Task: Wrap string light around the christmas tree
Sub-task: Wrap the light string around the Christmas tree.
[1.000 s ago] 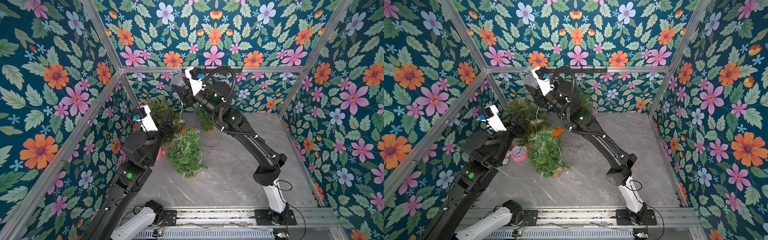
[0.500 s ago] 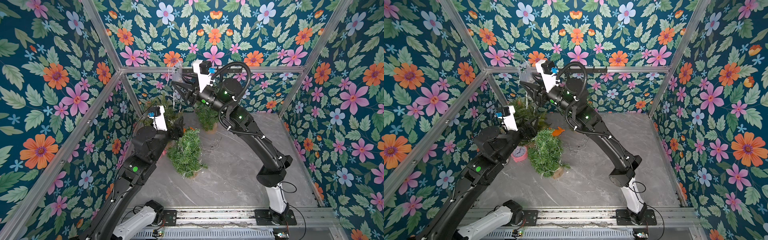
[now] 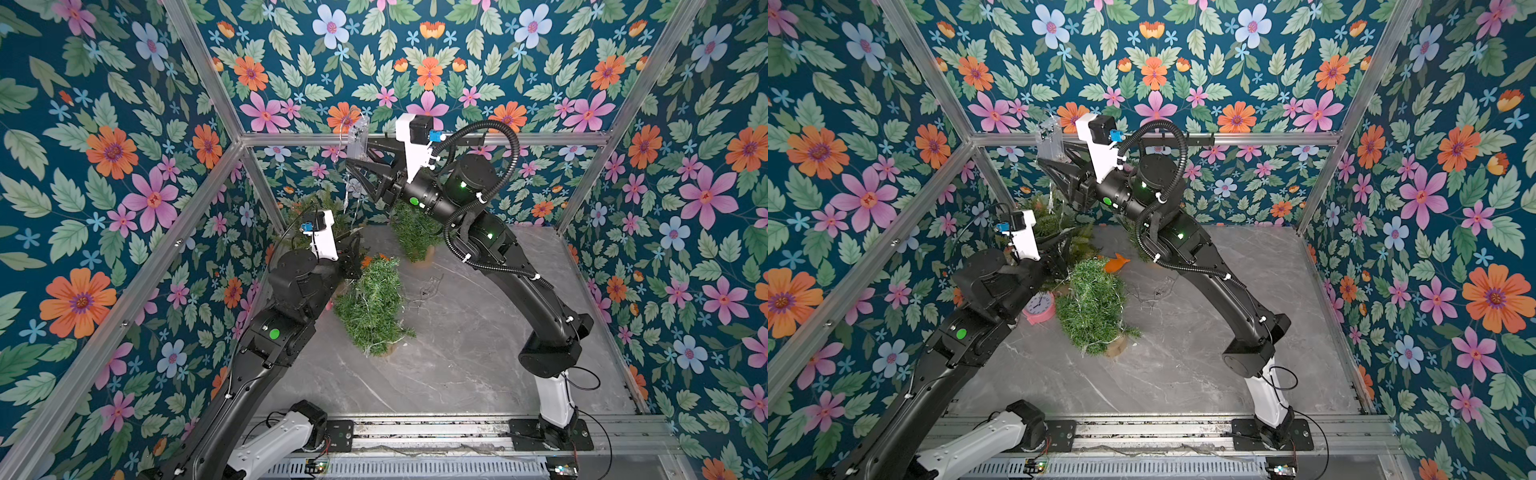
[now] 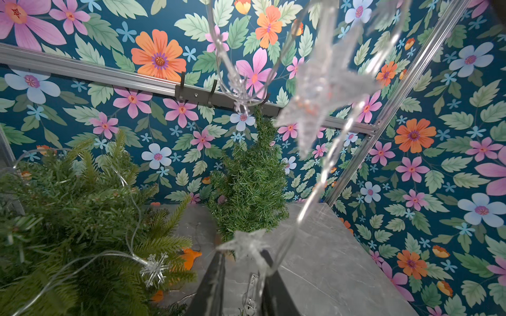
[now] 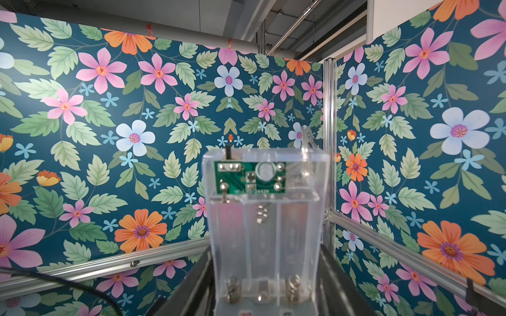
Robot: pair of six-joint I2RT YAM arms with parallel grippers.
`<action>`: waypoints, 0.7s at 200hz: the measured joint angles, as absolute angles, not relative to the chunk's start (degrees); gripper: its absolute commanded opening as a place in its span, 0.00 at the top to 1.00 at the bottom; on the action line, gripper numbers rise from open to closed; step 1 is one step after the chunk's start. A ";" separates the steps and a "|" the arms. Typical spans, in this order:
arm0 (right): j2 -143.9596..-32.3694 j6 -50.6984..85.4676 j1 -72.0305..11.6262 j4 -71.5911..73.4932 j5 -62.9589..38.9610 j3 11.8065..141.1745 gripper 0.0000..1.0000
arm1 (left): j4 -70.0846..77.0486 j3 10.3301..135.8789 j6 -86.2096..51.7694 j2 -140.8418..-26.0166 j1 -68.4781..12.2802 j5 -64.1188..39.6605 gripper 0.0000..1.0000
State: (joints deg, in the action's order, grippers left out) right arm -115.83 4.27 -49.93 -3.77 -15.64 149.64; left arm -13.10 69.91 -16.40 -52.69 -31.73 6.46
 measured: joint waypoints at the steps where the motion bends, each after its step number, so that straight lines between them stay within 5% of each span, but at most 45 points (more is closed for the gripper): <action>1: -115.72 4.27 -49.93 -3.75 -15.59 149.56 0.80 | -13.15 69.97 -16.43 -52.58 -31.73 6.48 0.86; 43: -113.60 3.81 -50.04 -3.66 -14.72 147.59 0.80 | -14.35 71.33 -16.53 -47.86 -31.75 7.70 0.97; 140: -112.03 2.31 -50.46 -6.22 -14.79 144.22 0.80 | -18.52 71.94 -12.45 -44.34 -31.79 22.11 1.00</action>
State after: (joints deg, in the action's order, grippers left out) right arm -112.03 2.31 -50.46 -6.22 -14.79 144.22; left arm -18.52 71.94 -12.45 -44.34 -31.79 22.11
